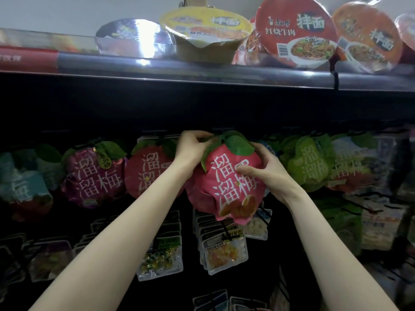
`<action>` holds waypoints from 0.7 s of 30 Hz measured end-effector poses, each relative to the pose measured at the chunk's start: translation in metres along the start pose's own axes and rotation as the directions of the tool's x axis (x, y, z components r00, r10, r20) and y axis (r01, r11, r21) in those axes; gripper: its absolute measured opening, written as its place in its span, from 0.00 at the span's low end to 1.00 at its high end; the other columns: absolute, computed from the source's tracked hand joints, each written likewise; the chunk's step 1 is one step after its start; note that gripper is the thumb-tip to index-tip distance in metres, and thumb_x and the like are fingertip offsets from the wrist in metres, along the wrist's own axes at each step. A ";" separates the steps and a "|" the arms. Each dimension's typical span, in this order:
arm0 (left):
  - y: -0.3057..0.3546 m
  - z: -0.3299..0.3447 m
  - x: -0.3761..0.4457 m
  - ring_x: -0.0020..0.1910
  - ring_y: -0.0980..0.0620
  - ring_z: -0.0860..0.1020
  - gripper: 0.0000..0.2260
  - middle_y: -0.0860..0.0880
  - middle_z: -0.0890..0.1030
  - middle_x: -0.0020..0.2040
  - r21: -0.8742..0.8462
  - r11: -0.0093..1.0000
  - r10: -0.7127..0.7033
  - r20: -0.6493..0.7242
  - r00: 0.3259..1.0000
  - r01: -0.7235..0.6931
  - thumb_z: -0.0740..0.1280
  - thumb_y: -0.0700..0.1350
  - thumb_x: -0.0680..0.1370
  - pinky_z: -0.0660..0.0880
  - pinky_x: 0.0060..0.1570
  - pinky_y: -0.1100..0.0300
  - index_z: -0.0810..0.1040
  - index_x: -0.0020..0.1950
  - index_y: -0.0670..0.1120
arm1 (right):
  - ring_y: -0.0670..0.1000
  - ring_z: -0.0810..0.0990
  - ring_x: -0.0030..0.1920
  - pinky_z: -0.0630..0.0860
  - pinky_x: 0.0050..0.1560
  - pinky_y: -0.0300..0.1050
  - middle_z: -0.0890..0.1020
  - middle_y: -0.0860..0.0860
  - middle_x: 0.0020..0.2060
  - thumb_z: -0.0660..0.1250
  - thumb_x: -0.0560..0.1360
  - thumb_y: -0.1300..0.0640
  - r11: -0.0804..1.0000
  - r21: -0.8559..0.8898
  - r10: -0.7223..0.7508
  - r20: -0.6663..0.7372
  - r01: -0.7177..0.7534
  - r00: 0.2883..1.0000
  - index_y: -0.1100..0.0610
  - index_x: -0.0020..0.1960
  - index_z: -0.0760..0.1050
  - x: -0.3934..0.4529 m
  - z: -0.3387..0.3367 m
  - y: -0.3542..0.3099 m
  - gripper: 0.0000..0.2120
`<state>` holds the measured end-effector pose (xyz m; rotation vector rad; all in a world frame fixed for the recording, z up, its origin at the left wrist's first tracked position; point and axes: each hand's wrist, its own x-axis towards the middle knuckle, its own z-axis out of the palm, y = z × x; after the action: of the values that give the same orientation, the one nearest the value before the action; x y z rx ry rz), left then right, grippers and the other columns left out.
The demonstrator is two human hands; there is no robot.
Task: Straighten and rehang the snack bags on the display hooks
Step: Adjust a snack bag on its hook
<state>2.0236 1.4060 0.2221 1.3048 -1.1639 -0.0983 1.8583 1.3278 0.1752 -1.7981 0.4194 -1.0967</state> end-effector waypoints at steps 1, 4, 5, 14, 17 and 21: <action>0.000 0.003 0.000 0.44 0.53 0.78 0.10 0.51 0.79 0.41 0.000 1.000 0.003 -0.017 1.000 -0.003 0.71 0.43 0.74 0.76 0.46 0.61 0.81 0.52 0.41 | 0.49 0.83 0.48 0.81 0.46 0.46 0.79 0.51 0.54 0.76 0.62 0.56 0.999 0.035 0.010 -0.039 -0.008 0.999 0.49 0.63 0.69 0.000 -0.001 0.003 0.32; -0.003 0.010 -0.002 0.47 0.54 0.78 0.09 0.52 0.79 0.43 0.012 1.000 0.026 -0.104 0.994 -0.025 0.71 0.44 0.73 0.75 0.51 0.60 0.82 0.52 0.42 | 0.47 0.83 0.45 0.80 0.41 0.41 0.78 0.48 0.53 0.76 0.63 0.57 0.995 0.098 0.033 -0.126 -0.021 0.992 0.48 0.61 0.69 0.000 0.001 0.010 0.29; -0.005 0.012 -0.003 0.47 0.54 0.78 0.09 0.51 0.80 0.44 -0.003 1.000 0.023 -0.133 0.991 -0.023 0.71 0.44 0.73 0.75 0.51 0.60 0.82 0.52 0.42 | 0.47 0.83 0.46 0.81 0.41 0.42 0.78 0.47 0.53 0.76 0.63 0.57 0.994 0.111 0.040 -0.141 -0.024 0.989 0.49 0.60 0.69 0.000 0.004 0.013 0.29; -0.009 0.006 0.002 0.44 0.52 0.80 0.03 0.51 0.81 0.42 -0.054 0.998 -0.028 -0.079 0.996 0.024 0.72 0.44 0.73 0.77 0.43 0.62 0.81 0.45 0.47 | 0.51 0.80 0.53 0.79 0.53 0.50 0.78 0.47 0.51 0.77 0.64 0.58 0.990 0.138 0.053 -0.285 -0.013 0.957 0.49 0.56 0.71 0.001 0.029 0.026 0.25; -0.008 0.005 0.002 0.45 0.50 0.80 0.02 0.51 0.80 0.41 -0.035 0.999 -0.026 -0.053 0.998 0.025 0.72 0.44 0.73 0.78 0.45 0.58 0.80 0.42 0.50 | 0.51 0.79 0.54 0.78 0.55 0.53 0.79 0.49 0.52 0.78 0.64 0.57 0.996 0.084 0.027 -0.333 0.001 0.943 0.49 0.56 0.72 0.001 0.032 0.029 0.24; -0.005 0.005 0.001 0.45 0.50 0.80 0.04 0.54 0.79 0.39 -0.032 0.999 -0.035 -0.034 0.999 0.034 0.72 0.44 0.72 0.78 0.46 0.56 0.79 0.40 0.52 | 0.53 0.78 0.55 0.77 0.56 0.56 0.78 0.54 0.56 0.79 0.62 0.52 0.999 -0.037 -0.001 -0.384 -0.015 0.923 0.52 0.60 0.72 0.002 0.037 0.032 0.29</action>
<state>2.0228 1.3999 0.2181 1.2937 -1.1068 -0.1184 1.8955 1.3319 0.1436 -1.6095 0.6836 -1.4505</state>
